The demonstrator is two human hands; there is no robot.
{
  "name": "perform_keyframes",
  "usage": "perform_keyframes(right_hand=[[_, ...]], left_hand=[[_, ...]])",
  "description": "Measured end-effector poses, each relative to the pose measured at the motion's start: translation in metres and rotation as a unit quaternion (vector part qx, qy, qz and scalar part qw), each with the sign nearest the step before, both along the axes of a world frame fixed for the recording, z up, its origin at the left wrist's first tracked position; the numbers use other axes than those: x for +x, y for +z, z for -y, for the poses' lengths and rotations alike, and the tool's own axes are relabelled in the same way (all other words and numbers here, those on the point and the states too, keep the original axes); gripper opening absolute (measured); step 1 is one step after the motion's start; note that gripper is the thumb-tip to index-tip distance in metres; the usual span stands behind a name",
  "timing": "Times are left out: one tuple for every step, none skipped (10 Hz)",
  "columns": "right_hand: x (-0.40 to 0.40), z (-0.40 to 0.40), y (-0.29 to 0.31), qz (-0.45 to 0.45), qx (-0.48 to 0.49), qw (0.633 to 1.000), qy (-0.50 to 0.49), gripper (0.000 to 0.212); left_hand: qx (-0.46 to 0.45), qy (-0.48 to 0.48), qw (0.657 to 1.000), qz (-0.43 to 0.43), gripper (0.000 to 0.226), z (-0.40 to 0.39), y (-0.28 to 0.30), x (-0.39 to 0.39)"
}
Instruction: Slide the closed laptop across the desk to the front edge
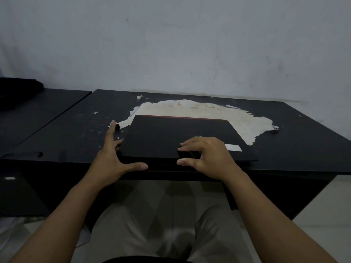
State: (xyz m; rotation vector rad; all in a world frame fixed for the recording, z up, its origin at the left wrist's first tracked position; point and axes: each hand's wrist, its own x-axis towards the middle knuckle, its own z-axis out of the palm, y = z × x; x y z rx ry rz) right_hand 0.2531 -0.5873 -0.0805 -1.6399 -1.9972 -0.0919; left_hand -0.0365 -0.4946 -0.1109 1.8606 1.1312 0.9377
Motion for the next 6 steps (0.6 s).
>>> perform_keyframes(right_hand=[[-0.002,0.002,-0.006,0.003,-0.011,1.0,-0.002,0.043],[-0.001,0.001,-0.008,-0.017,-0.01,1.0,0.001,0.043],[-0.002,0.001,-0.009,-0.029,-0.033,0.999,-0.004,0.045],[-0.002,0.001,-0.008,-0.038,-0.055,0.998,-0.005,0.048],[0.0,0.001,0.013,-0.039,-0.116,0.992,0.01,0.05],[0.002,-0.004,0.048,-0.062,-0.132,0.989,0.007,0.043]], left_hand=[[0.004,-0.012,1.0,0.015,0.158,-0.003,-0.002,-0.001],[0.009,-0.023,1.0,0.009,0.16,-0.003,-0.001,-0.001],[0.016,-0.034,0.999,0.004,0.151,0.002,0.0,0.001],[0.04,-0.009,0.999,-0.024,0.126,0.002,0.005,0.008],[0.035,0.011,0.998,-0.059,0.113,-0.001,0.021,0.024],[0.056,0.022,0.993,-0.097,0.102,-0.006,0.05,0.046]])
